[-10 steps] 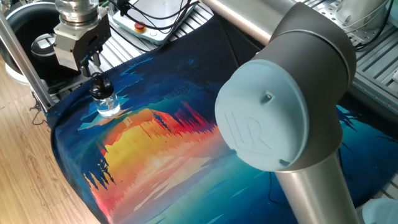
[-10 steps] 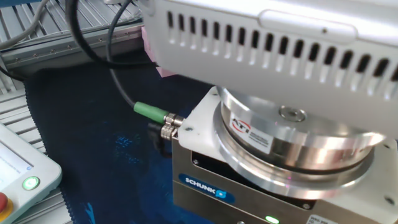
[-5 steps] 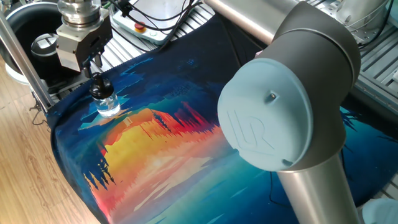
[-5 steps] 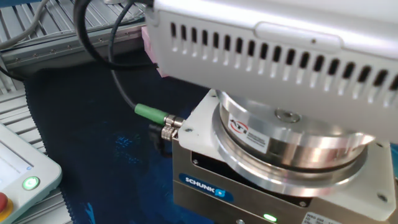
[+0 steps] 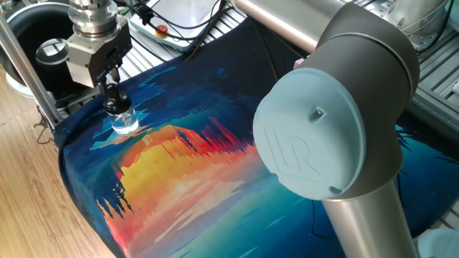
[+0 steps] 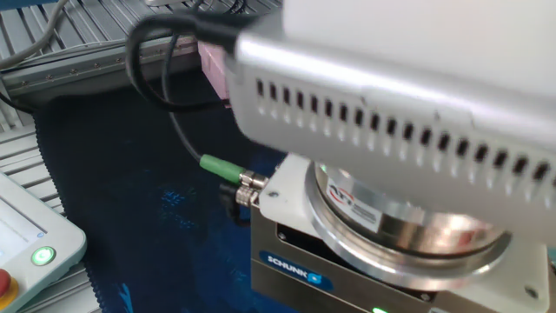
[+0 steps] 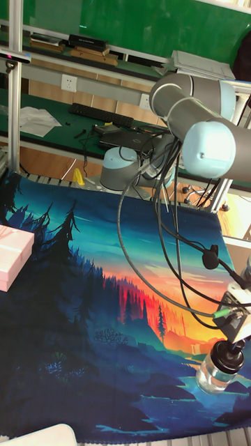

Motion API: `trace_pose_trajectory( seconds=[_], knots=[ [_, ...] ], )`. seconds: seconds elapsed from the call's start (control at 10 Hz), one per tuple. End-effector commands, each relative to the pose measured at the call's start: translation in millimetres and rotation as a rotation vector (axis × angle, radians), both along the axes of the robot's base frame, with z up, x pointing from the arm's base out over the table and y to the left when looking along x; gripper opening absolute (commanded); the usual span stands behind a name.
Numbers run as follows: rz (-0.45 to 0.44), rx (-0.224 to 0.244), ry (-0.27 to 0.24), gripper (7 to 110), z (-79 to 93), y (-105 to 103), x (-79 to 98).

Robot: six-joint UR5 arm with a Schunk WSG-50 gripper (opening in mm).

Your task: Unscrew the lid from the jar

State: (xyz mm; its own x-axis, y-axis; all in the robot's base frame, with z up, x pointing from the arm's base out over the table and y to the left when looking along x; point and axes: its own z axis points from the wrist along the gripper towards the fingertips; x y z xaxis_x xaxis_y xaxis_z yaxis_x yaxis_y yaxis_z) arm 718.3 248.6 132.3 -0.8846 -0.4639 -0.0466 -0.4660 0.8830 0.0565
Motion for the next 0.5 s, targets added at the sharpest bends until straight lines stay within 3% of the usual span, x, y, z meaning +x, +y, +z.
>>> trace_pose_trajectory(
  seconds=[0.0, 0.4],
  knots=[
    [-0.016, -0.012, 0.01, 44, -1.5, 2.0, -2.8],
    [-0.02, -0.024, 0.008, 44, -3.9, 1.6, 2.1]
  ],
)
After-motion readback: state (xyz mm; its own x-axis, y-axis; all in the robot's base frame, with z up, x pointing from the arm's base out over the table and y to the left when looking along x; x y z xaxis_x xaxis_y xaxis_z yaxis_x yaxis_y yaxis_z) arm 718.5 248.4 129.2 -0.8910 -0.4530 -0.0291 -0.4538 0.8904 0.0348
